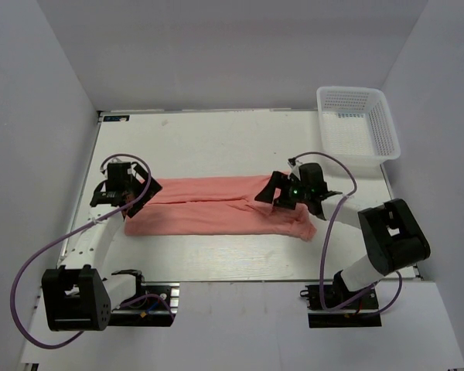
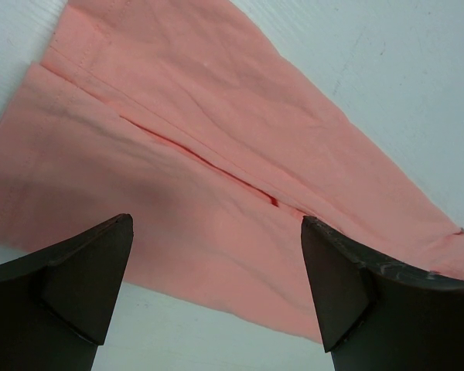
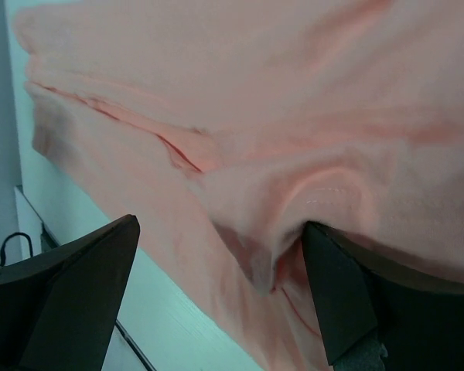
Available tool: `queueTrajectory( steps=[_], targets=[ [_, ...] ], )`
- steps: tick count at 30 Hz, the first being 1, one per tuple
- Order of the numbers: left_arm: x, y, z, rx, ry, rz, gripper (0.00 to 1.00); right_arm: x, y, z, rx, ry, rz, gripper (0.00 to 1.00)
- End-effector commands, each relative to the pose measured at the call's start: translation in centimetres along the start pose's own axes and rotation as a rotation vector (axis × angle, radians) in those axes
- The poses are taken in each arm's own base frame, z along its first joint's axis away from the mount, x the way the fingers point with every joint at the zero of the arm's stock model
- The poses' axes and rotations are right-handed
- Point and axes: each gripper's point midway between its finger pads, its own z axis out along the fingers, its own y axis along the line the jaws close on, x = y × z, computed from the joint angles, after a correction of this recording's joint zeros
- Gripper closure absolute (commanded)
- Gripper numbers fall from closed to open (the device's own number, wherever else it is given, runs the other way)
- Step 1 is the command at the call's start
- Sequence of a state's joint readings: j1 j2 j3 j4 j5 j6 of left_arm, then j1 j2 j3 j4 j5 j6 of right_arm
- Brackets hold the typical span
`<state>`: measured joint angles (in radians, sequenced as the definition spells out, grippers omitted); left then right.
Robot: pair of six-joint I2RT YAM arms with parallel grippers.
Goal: Fold and stack the t-shirts
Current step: Rotate the tshirt 90 degrees
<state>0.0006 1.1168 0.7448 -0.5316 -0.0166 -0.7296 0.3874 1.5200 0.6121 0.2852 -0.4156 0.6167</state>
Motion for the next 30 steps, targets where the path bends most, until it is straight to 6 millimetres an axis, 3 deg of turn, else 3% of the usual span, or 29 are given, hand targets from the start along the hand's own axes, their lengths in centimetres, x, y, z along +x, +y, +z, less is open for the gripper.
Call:
queueTrajectory(
  steps=[1,5,9,10,11,13,14,16,17,18,19,20,22,23,24,25,26,27,29,30],
  targets=[
    [-0.4,-0.1,-0.7,0.013,-0.031,0.008,0.0,-6.2,5.5,0.4,-0.133,-0.157,-0.092,0.1],
    [-0.1,0.2,-0.5,0.007,-0.024,0.009,0.0,-9.4,7.5,1.3,-0.142,-0.211,-0.128,0.1],
    [-0.1,0.4,-0.6,-0.006,-0.022,-0.001,0.0,-10.1,6.7,4.3,-0.101,-0.149,-0.118,0.1],
    [-0.4,0.2,-0.7,-0.001,-0.029,-0.001,0.0,-11.3,7.5,4.8,-0.099,-0.149,-0.126,0.1],
    [-0.2,0.3,-0.7,-0.007,-0.022,-0.001,0.0,-10.7,6.4,6.1,-0.067,-0.113,-0.114,0.1],
    [-0.6,0.2,-0.8,-0.007,-0.035,-0.001,0.0,-10.9,6.2,5.9,-0.027,-0.091,-0.146,0.1],
    [-0.6,0.2,-0.8,-0.007,-0.035,-0.001,0.0,-12.0,7.1,4.6,-0.014,-0.141,-0.17,0.1],
    [-0.8,0.0,-0.8,0.0,-0.043,-0.001,0.0,-11.6,5.7,3.3,0.077,-0.144,-0.206,0.1],
    [-0.7,-0.2,-0.6,0.006,-0.034,-0.001,0.0,-12.5,6.8,0.9,0.1,-0.196,-0.25,0.1],
    [-0.7,-0.5,-0.4,0.021,-0.028,-0.001,0.0,-12.3,5.8,0.2,0.148,-0.209,-0.266,0.1],
    [-0.5,-0.8,-0.2,0.033,-0.018,-0.001,0.0,-10.8,5.1,-1.4,0.185,-0.177,-0.268,0.1],
    [0.0,-0.7,0.6,0.028,0.014,0.0,0.0,-10.5,4.7,-2.2,0.21,-0.181,-0.273,0.1],
    [-0.3,-2.2,1.2,0.084,0.032,0.025,0.0,-8.1,3.6,-4.7,0.264,-0.151,-0.268,0.1],
    [-0.3,-2.4,1.7,0.092,0.037,0.025,0.0,-5.7,1.3,-5.0,0.318,-0.105,-0.245,0.1],
    [-0.2,-2.6,2.8,0.087,0.061,0.025,0.0,-5.5,1.4,-6.2,0.324,-0.128,-0.238,0.1],
    [-0.4,-2.9,3.5,0.087,0.062,0.025,0.0,-4.4,1.1,-6.5,0.331,-0.112,-0.191,0.1],
    [-0.4,-2.9,4.2,0.077,0.073,0.024,0.0,-1.4,-0.1,-6.3,0.318,-0.04,-0.164,0.1],
    [0.1,-2.8,5.6,0.052,0.11,0.03,0.0,-1.5,0.7,-6.6,0.279,-0.067,-0.15,0.1],
    [0.0,-2.9,6.8,0.018,0.126,0.047,0.0,1.0,0.1,-6.3,0.238,-0.02,-0.117,0.1],
    [0.4,-2.6,7.3,0.0,0.146,0.047,0.0,1.1,0.1,-6.2,0.229,-0.027,-0.111,0.1]
  ],
)
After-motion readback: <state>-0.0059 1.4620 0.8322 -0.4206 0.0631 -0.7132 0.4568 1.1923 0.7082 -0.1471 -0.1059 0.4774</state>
